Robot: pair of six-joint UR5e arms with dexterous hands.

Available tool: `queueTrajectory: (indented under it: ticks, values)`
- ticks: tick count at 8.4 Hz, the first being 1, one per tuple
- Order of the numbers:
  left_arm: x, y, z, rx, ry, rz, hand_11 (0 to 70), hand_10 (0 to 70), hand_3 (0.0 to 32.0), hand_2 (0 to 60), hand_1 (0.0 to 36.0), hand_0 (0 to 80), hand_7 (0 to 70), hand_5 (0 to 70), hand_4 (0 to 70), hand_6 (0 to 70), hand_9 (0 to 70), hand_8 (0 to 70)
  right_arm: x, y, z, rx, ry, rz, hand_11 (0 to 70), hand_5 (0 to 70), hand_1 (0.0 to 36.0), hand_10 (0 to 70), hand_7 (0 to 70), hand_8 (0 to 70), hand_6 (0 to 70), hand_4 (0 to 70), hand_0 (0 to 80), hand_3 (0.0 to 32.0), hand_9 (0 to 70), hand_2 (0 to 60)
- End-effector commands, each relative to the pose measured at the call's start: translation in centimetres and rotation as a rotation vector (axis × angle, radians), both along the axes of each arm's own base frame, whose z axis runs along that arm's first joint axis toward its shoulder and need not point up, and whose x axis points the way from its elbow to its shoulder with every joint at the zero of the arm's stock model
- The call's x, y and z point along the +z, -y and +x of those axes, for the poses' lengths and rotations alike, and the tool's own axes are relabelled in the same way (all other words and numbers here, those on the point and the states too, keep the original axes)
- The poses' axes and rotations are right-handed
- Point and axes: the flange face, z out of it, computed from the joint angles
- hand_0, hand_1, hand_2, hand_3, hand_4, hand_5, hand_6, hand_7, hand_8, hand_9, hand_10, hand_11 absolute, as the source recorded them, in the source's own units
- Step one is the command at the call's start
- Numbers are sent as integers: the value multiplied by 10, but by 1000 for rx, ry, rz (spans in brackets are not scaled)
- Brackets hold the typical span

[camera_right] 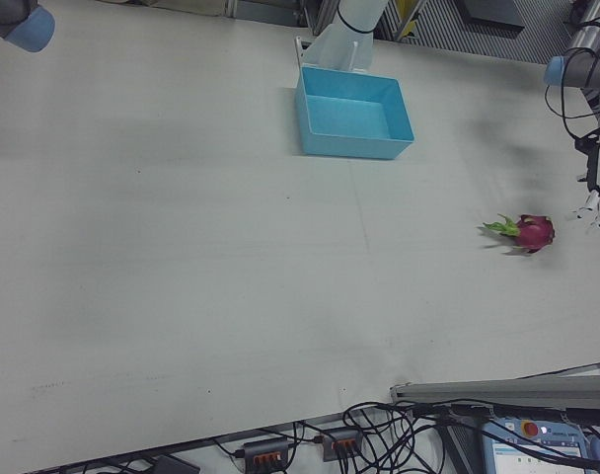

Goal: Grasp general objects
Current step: 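Reach the left hand down over the pink dragon fruit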

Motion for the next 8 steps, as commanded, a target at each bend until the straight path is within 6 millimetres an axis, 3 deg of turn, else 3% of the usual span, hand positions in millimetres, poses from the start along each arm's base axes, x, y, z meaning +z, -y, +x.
queueTrajectory:
  ticks: [1,2,4,8]
  values:
    - [-38,22,70,22,5,-16,0,0,258,600,360,800,211,0,0,0,28,0,0,0,0,0,0,0,0,0,0,0,0,0,0,0,0,0,0,0]
    - [-33,26,73,12,14,-25,0,0,258,600,360,800,219,0,0,0,29,0,0,0,0,0,0,0,0,0,0,0,0,0,0,0,0,0,0,0]
    - [-21,37,102,1,41,-55,0,0,246,600,360,800,226,0,0,0,31,0,0,0,0,0,0,0,0,0,0,0,0,0,0,0,0,0,0,0]
    - [0,39,105,0,70,-82,0,0,222,600,360,800,208,64,0,0,27,0,0,0,0,2,0,0,0,0,0,0,0,0,0,0,0,0,0,0]
